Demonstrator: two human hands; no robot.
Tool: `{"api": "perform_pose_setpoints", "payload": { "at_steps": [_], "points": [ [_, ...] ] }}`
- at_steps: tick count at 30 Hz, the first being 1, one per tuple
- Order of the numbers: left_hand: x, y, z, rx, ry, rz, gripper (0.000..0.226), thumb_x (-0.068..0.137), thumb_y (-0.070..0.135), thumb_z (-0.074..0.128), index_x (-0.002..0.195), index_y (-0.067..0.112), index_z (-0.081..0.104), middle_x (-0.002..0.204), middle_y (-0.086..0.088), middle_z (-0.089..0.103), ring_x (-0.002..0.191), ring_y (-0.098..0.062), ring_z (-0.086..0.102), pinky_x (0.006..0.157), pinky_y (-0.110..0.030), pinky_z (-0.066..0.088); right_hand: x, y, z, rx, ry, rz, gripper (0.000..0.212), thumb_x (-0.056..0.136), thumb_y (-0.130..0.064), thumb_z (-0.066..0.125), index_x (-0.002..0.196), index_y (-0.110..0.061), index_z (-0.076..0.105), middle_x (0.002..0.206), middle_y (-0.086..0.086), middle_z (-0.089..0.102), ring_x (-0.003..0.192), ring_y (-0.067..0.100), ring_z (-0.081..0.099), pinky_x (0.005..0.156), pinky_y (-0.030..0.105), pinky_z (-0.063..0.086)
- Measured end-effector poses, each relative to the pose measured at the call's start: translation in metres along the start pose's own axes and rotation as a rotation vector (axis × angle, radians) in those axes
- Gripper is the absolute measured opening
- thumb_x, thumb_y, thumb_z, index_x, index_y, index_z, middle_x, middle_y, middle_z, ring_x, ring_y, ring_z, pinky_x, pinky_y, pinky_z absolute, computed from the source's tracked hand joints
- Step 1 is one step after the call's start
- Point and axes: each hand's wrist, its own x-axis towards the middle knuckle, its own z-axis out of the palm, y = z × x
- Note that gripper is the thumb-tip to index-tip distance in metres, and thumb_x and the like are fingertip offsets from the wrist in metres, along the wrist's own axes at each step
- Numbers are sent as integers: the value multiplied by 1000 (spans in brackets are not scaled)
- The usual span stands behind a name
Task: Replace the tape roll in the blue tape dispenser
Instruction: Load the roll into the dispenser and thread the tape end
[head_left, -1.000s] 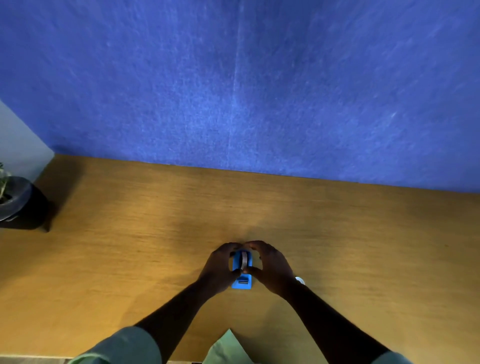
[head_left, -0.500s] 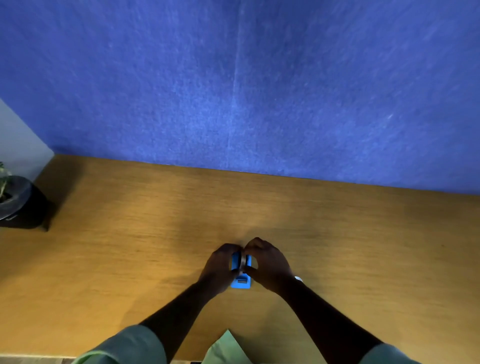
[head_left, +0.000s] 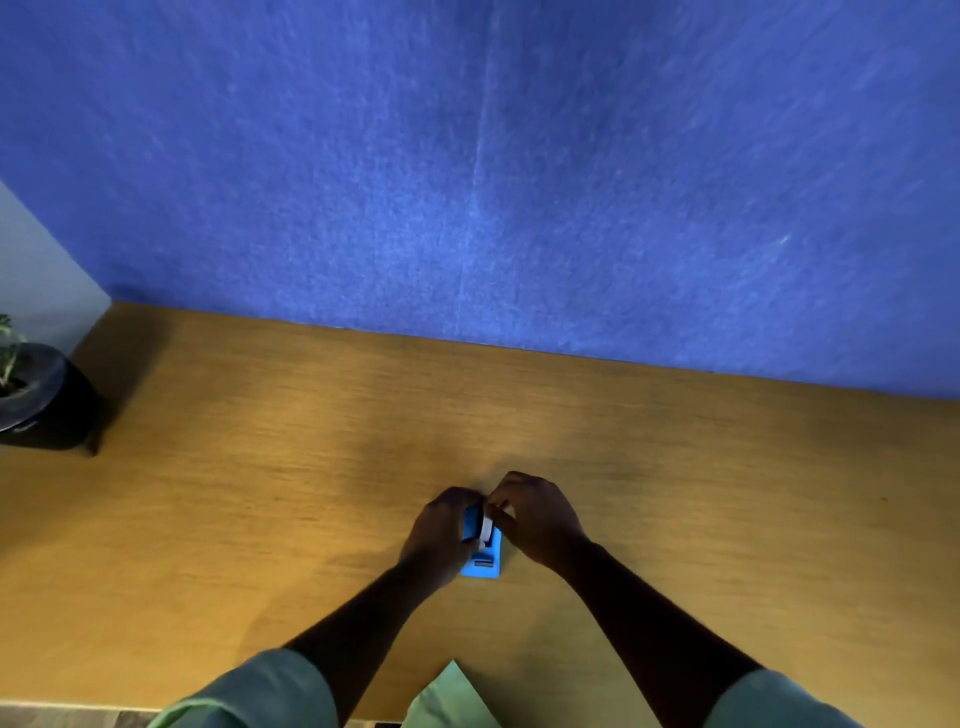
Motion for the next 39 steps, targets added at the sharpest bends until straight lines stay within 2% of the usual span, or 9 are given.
{"api": "perform_pose_setpoints", "payload": {
  "at_steps": [5,12,16,22,26,29,31,36,39],
  "points": [
    [0,1,-3,-37,-5,3,48,76,15,78,122,20,62,123,2,65,112,-12,62,94,-26,53,-8,-2,6,-23,49,-11,17,96,-30,62,105,-24,76,107,-6,69,94,14,68,80,33,57],
    [3,2,-6,-24,-21,58,45,80,17,77,123,18,65,124,2,65,115,-12,61,102,-30,50,-31,0,20,-72,87,-33,35,90,-28,68,124,-21,69,123,-3,65,108,18,66,85,34,57],
    [5,2,-7,-27,-47,67,45,82,19,75,126,23,65,124,7,63,114,-7,59,103,-29,49,-40,-3,25,-77,161,-34,29,82,-18,79,110,-19,76,107,-1,71,91,21,72,67,34,59],
    [6,0,-8,33,-91,77,52,86,21,73,136,22,59,135,6,58,123,-10,56,108,-27,46,-40,-4,26,-76,171,-51,22,84,-17,77,106,-17,77,108,-1,72,93,21,72,73,36,60],
    [3,-4,-9,29,-118,88,68,80,19,78,142,21,50,140,3,54,128,-11,54,109,-28,45,-35,-2,21,-64,138,-74,26,84,-19,77,110,-17,75,116,-2,71,102,19,68,84,31,57],
    [2,-6,-8,31,-100,75,61,77,15,78,133,23,54,134,5,57,123,-11,57,103,-22,46,-29,-1,17,-82,104,-93,31,87,-25,75,117,-16,75,122,-2,71,109,20,67,91,32,56],
    [2,-5,-6,47,-79,72,56,79,15,76,130,22,56,132,4,59,121,-12,58,99,-16,43,-28,-3,15,-103,86,-110,32,87,-26,72,117,-15,75,122,-1,71,109,21,67,90,34,57],
    [4,-3,-4,82,-95,72,56,82,16,74,135,17,57,138,3,55,125,-13,56,107,-24,44,-24,-6,13,-213,5,-106,40,86,-35,68,121,-17,71,122,-1,67,112,19,63,86,34,58],
    [5,-3,-4,97,-95,71,53,82,14,71,134,18,59,137,3,55,124,-13,56,106,-23,44,-18,-9,9,-274,-23,-108,37,88,-34,63,119,-16,71,115,1,68,106,20,63,82,35,58]
  ]
}}
